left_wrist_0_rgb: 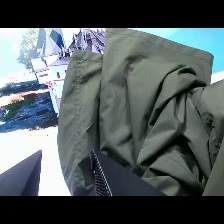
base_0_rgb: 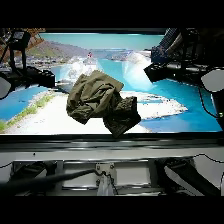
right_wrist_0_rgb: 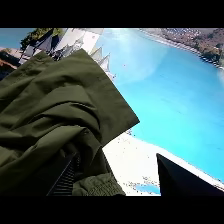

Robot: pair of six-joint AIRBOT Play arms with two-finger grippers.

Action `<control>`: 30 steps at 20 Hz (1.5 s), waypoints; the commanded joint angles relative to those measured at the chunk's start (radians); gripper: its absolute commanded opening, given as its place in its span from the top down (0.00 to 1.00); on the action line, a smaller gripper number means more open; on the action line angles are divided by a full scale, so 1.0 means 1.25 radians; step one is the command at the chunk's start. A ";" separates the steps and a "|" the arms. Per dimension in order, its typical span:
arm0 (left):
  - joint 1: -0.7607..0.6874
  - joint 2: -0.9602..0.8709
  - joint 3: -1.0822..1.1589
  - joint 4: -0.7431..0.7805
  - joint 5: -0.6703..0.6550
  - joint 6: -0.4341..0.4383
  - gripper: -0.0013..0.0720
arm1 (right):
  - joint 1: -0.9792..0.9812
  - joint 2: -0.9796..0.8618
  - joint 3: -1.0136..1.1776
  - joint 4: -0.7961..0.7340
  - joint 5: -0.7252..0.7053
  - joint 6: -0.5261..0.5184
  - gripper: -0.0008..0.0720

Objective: Fold the clothes and pants, and hang the long-sleeved shirts on hangers.

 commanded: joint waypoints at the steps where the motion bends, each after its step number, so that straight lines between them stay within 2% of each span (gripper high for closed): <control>1: -0.001 0.000 0.001 0.000 0.000 0.000 0.52 | 0.001 0.000 0.001 0.000 0.000 0.000 0.21; 30: -0.001 -0.001 0.001 0.000 0.002 0.000 0.52 | 0.001 -0.001 0.001 0.002 -0.013 0.000 0.21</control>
